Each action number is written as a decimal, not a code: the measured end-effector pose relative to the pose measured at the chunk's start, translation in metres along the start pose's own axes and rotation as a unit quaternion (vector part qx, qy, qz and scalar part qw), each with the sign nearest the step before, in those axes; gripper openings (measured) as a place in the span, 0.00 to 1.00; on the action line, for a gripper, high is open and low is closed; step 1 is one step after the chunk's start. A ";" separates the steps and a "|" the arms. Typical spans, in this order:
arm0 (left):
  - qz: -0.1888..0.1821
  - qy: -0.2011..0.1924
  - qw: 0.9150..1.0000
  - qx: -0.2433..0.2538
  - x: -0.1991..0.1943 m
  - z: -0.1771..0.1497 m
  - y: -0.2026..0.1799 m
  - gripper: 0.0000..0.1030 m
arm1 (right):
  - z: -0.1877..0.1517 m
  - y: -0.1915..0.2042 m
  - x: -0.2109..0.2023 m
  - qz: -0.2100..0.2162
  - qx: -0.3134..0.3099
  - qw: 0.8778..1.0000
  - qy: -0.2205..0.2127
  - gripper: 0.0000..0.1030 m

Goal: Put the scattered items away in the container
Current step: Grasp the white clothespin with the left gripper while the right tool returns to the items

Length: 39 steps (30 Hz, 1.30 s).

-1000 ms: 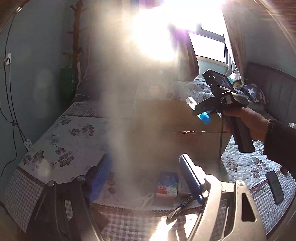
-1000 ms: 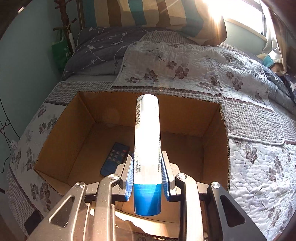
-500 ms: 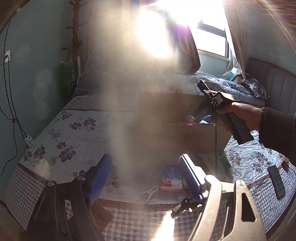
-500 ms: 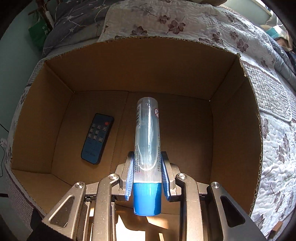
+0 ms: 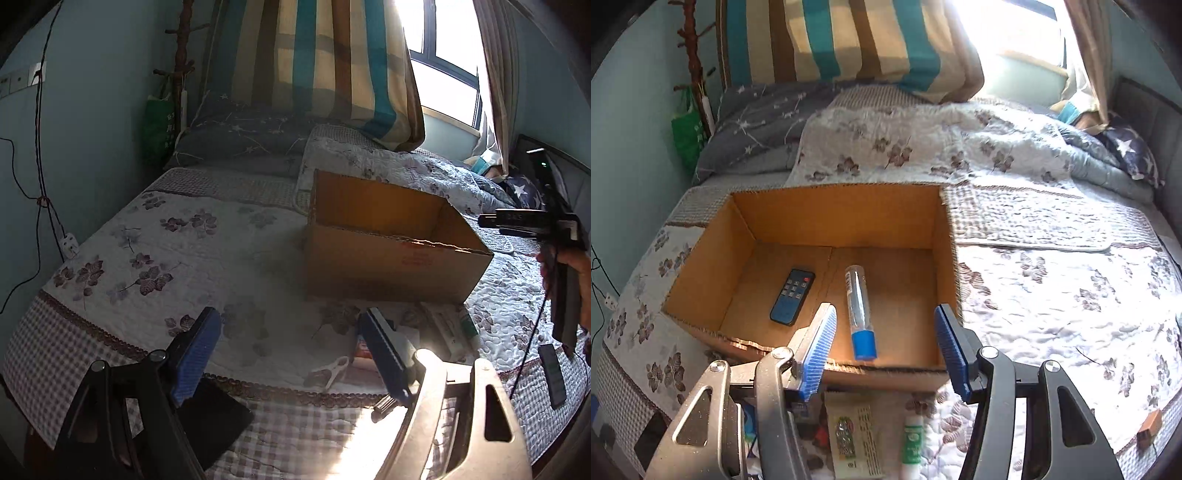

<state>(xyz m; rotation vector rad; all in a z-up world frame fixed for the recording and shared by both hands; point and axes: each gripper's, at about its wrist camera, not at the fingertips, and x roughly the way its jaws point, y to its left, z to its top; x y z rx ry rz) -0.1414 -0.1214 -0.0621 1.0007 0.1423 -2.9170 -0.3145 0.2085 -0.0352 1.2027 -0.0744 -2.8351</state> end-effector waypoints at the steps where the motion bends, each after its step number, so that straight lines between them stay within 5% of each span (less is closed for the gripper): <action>1: 0.004 0.008 1.000 -0.001 0.004 -0.005 0.004 1.00 | -0.015 -0.006 -0.015 -0.005 0.003 1.000 -0.014 0.63; 6: -0.029 0.053 0.997 0.049 0.034 -0.038 -0.004 1.00 | -0.094 -0.029 -0.058 -0.033 0.018 0.999 -0.038 0.64; 12: -0.080 0.109 0.977 0.164 0.091 -0.068 -0.040 1.00 | -0.160 -0.041 -0.071 -0.036 0.026 0.999 -0.013 0.64; 18: -0.096 0.145 0.964 0.200 0.141 -0.068 -0.043 1.00 | -0.184 -0.050 -0.071 -0.038 0.045 0.998 0.011 0.64; 26: -0.144 0.159 0.945 0.246 0.151 -0.063 -0.053 1.00 | -0.188 -0.050 -0.063 -0.038 0.043 0.998 0.025 0.64; 31: -0.140 0.168 0.949 0.228 0.149 -0.061 -0.052 1.00 | -0.184 -0.052 -0.045 -0.029 0.049 0.997 0.043 0.64; 39: -0.137 0.121 0.973 0.140 0.104 -0.059 -0.032 1.00 | -0.162 -0.041 0.012 -0.017 0.038 0.997 0.071 0.60</action>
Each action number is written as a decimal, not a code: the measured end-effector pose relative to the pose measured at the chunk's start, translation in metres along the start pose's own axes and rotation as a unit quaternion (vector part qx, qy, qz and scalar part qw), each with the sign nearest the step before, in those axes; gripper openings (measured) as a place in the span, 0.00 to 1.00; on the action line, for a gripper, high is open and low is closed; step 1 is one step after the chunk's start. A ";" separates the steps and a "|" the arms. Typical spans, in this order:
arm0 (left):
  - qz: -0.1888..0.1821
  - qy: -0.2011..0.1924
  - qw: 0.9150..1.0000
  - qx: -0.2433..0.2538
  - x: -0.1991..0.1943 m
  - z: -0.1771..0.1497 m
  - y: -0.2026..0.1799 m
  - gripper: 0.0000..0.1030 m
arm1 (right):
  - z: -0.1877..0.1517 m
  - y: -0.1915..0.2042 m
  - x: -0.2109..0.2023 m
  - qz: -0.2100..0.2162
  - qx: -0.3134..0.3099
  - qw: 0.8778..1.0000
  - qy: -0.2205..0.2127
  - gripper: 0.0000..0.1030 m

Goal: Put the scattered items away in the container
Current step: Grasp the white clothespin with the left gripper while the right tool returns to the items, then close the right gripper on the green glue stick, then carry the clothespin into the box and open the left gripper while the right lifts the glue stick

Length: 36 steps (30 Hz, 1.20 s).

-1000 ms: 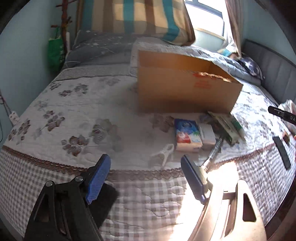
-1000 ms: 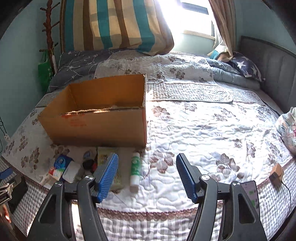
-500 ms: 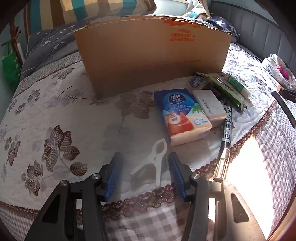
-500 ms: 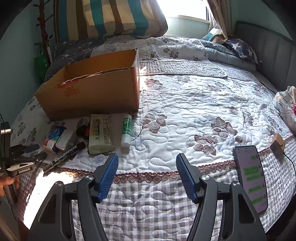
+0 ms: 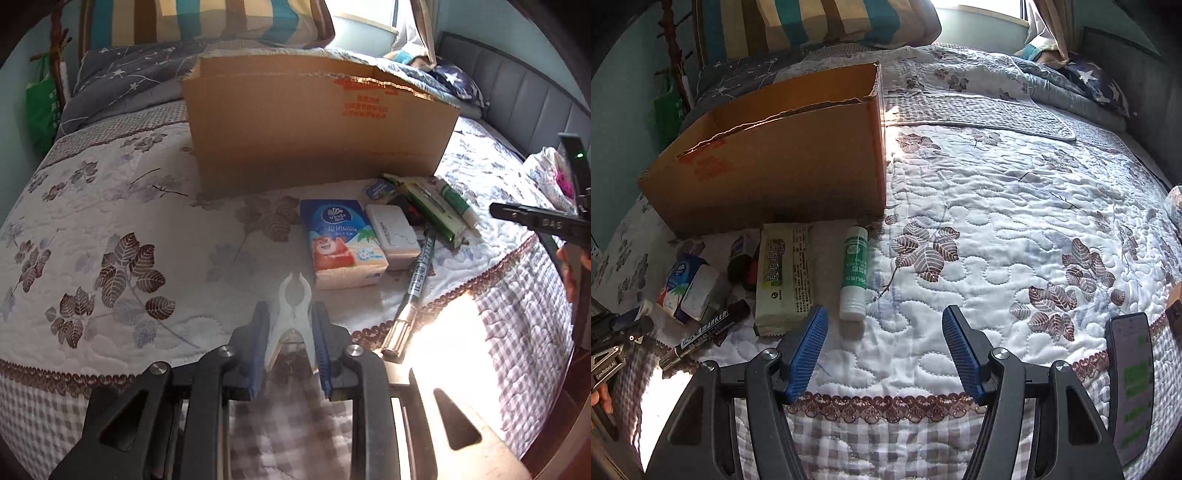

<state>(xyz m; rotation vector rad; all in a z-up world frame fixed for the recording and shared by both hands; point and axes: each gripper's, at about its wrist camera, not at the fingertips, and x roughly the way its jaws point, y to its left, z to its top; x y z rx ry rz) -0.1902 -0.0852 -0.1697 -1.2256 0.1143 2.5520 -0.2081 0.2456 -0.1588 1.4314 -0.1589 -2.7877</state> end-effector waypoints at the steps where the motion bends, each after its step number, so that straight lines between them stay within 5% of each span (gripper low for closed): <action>1: 0.000 -0.007 1.000 -0.008 -0.007 -0.002 -0.001 1.00 | 0.004 0.002 0.007 0.001 0.000 1.000 0.005 0.52; 9: 0.001 -0.037 0.999 -0.036 -0.048 -0.008 -0.012 1.00 | 0.022 0.015 0.044 -0.002 -0.003 1.000 0.025 0.46; 18: -0.008 -0.045 0.998 -0.044 -0.061 -0.007 -0.020 1.00 | 0.024 0.027 0.066 -0.033 -0.032 0.998 0.032 0.18; 21: -0.010 -0.050 0.998 -0.045 -0.065 -0.006 -0.023 1.00 | 0.021 0.030 0.063 -0.038 -0.049 0.998 0.022 0.18; 36: -0.011 -0.116 0.992 -0.039 -0.111 0.022 -0.044 1.00 | 0.012 0.028 -0.065 -0.004 -0.037 0.995 -0.095 0.18</action>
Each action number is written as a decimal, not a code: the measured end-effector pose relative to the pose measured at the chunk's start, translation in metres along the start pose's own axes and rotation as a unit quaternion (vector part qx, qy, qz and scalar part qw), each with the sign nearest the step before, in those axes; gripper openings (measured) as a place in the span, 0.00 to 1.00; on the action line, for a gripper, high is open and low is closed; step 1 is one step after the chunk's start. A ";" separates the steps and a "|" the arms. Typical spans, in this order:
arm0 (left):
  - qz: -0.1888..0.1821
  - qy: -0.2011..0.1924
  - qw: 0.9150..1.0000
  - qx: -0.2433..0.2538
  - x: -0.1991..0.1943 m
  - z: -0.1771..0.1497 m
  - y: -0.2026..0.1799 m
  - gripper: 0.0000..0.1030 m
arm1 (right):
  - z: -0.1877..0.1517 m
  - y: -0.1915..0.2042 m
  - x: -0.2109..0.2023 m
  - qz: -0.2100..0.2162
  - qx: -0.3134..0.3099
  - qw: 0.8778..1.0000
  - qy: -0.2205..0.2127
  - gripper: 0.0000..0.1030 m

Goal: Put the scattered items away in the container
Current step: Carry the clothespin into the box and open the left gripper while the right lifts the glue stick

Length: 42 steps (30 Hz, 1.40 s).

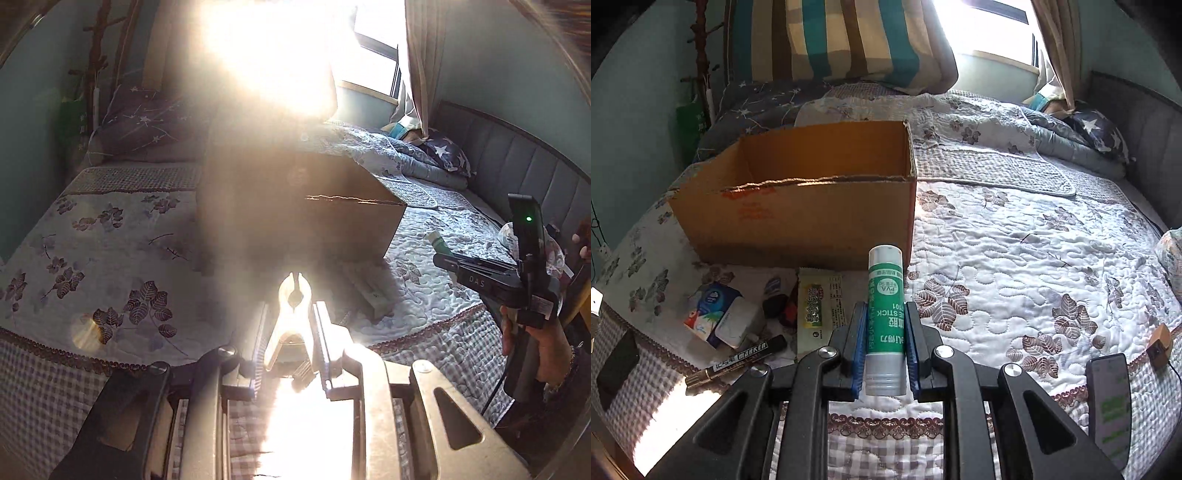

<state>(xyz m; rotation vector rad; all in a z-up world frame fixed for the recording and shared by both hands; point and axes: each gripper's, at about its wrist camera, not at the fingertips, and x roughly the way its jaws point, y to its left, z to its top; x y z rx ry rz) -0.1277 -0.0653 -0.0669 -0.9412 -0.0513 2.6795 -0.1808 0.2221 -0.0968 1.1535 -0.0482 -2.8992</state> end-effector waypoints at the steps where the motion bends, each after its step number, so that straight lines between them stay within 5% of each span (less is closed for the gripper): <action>1: 0.000 -0.007 1.000 0.000 -0.004 0.004 -0.002 1.00 | 0.003 0.000 -0.012 0.003 0.001 1.000 -0.011 0.18; 11: 0.006 -0.037 0.999 0.016 -0.023 0.038 -0.016 1.00 | 0.034 0.019 -0.101 0.028 -0.022 0.995 -0.093 0.18; 26: 0.015 -0.043 0.998 0.052 -0.023 0.073 -0.029 1.00 | 0.044 0.021 -0.123 0.038 -0.020 0.993 -0.106 0.18; 31: 0.023 -0.038 0.997 0.065 -0.003 0.097 -0.030 1.00 | 0.047 0.019 -0.121 0.037 -0.021 0.993 -0.106 0.18; 36: 0.020 -0.029 0.997 0.074 0.039 0.159 -0.025 1.00 | 0.047 0.015 -0.116 0.035 -0.018 0.994 -0.100 0.18; 42: 0.022 0.084 0.994 0.070 0.151 0.218 -0.007 1.00 | 0.043 0.013 -0.105 0.035 -0.013 0.995 -0.087 0.18</action>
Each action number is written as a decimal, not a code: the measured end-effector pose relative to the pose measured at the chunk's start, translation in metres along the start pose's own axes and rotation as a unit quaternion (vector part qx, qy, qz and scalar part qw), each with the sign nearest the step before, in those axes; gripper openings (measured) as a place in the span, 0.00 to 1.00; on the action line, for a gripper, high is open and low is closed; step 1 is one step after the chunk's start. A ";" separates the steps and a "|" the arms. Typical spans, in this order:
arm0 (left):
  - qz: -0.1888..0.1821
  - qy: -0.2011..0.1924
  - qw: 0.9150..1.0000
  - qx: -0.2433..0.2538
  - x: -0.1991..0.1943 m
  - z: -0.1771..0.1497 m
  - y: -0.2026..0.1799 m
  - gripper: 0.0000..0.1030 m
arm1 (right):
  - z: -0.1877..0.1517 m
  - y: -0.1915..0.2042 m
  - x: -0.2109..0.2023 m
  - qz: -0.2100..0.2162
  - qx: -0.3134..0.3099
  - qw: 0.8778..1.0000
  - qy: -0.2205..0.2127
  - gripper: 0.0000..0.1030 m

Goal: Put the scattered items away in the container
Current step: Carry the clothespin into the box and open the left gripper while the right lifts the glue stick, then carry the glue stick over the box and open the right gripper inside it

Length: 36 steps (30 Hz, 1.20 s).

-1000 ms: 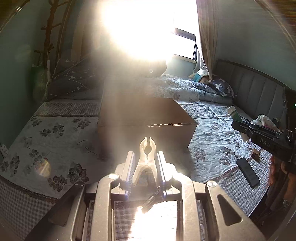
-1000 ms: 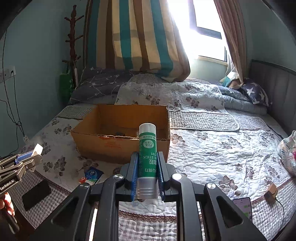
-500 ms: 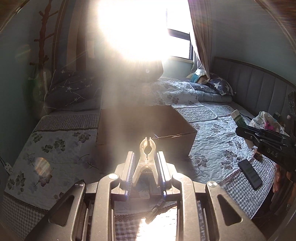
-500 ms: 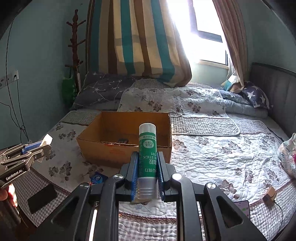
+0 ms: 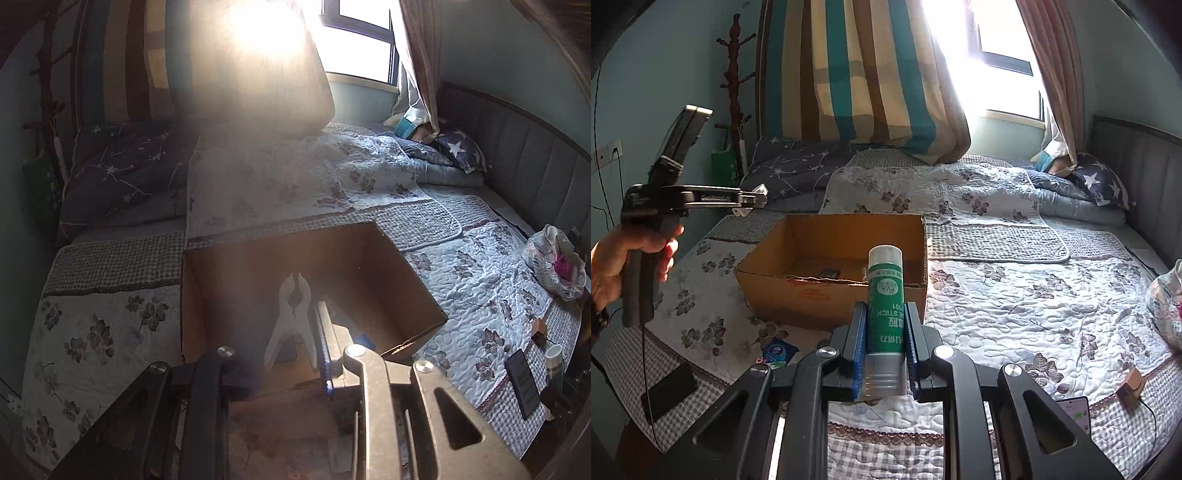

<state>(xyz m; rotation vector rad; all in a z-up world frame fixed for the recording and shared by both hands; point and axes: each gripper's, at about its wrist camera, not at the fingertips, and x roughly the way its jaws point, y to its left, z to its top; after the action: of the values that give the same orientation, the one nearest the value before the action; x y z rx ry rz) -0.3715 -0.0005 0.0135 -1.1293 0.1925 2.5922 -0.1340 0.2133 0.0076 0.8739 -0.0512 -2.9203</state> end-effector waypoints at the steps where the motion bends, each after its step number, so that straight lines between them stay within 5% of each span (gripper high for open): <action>1: 0.006 0.026 1.000 -0.002 0.021 0.006 0.003 1.00 | -0.001 -0.001 0.002 0.000 0.001 1.000 0.003 0.18; 10: 0.056 0.205 0.977 -0.037 0.163 -0.006 0.041 1.00 | -0.007 -0.007 0.021 0.002 0.005 1.000 0.021 0.18; 17: 0.079 0.248 0.965 -0.043 0.195 -0.027 0.052 1.00 | -0.010 -0.012 0.034 -0.002 0.007 1.000 0.030 0.18; 22: 0.067 0.248 0.964 -0.066 0.198 -0.027 0.059 1.00 | -0.011 -0.012 0.039 -0.004 0.009 0.999 0.031 0.18; 27: 0.068 0.200 0.974 -0.076 0.173 -0.025 0.058 1.00 | -0.009 -0.014 0.041 -0.005 0.009 0.999 0.032 0.18; 31: 0.068 0.090 0.989 -0.094 0.109 -0.025 0.054 1.00 | -0.001 -0.014 0.043 -0.002 0.005 1.000 0.030 0.18; 36: 0.074 -0.050 0.993 -0.083 0.011 -0.042 0.032 1.00 | 0.025 -0.013 0.059 0.019 0.016 0.999 0.040 0.18</action>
<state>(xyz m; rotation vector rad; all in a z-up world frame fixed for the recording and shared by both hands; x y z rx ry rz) -0.3602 -0.0388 -0.0236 -1.0736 0.0389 2.8327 -0.1982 0.2202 -0.0046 0.9819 -0.1076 -2.8530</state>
